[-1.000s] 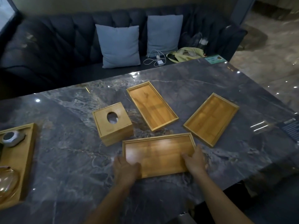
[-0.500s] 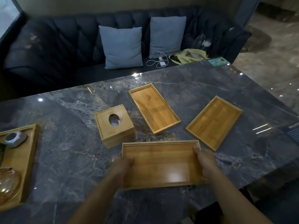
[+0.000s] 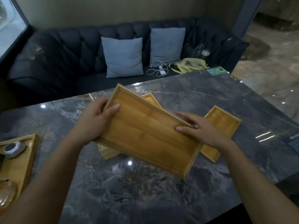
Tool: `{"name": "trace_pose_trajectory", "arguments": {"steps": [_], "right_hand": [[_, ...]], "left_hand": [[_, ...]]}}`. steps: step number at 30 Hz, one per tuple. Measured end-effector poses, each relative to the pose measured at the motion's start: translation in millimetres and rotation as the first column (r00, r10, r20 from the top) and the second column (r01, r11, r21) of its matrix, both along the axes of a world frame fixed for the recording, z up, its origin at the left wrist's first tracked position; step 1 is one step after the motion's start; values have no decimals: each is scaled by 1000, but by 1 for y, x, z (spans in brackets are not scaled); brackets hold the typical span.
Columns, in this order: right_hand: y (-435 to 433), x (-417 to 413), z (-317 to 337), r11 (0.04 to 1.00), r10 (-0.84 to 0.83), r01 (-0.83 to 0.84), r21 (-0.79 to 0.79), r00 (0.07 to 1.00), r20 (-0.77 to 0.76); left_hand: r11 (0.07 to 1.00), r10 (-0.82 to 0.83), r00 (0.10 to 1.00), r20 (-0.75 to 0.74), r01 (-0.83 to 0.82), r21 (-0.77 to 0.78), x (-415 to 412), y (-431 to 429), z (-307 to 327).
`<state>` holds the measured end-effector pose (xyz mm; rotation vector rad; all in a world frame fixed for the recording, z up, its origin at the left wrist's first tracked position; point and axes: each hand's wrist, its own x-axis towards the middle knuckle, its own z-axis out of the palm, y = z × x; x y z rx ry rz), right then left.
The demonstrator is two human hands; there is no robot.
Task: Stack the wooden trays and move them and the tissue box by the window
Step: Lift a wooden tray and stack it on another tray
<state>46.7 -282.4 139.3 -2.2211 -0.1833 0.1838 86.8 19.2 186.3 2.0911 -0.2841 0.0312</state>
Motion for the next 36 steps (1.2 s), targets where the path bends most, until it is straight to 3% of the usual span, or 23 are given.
{"name": "trace_pose_trajectory", "arguments": {"steps": [2, 4, 8, 11, 13, 18, 20, 22, 26, 31, 34, 36], "right_hand": [[6, 11, 4, 1000, 10, -11, 10, 998, 61], [6, 21, 3, 996, -84, 78, 41, 981, 174], [1, 35, -3, 981, -186, 171, 87, 956, 227], [-3, 44, -15, 940, -319, 283, 191, 928, 193], [-4, 50, -20, 898, -407, 366, 243, 901, 149], [-2, 72, -32, 815, -486, 451, 364, 874, 5], [1, 80, -39, 804, -486, 465, 371, 873, -41], [2, 88, -47, 806, -471, 474, 355, 876, -101], [-2, 103, -64, 860, -365, 415, 296, 907, -210], [-4, 123, -79, 947, -254, 282, 154, 950, -181], [-2, 135, -93, 960, -210, 244, 140, 953, -217], [0, 144, -104, 976, -216, 218, -3, 968, -130]], "left_hand": [[996, 4, 996, 87, -12, 88, 10, -6, 15], [987, 46, 981, 186, -74, 142, 19, -13, 23], [954, 284, 906, 313, -301, 5, 33, -15, 14], [904, 410, 894, 183, -373, -208, 31, -19, -10], [884, 393, 919, 34, -367, -288, 24, -31, -29], [936, 91, 959, -267, -175, -306, -4, -82, -73], [926, -6, 952, -307, -111, -361, -10, -106, -88], [941, 21, 959, -283, -115, -319, -8, -124, -98], [943, 237, 939, -250, -285, -173, 8, -133, -110], [949, 305, 892, -332, -315, 27, 17, -135, -133], [931, 358, 865, -350, -358, 66, 19, -138, -144], [921, 384, 851, -358, -379, 89, 23, -139, -151]]}}
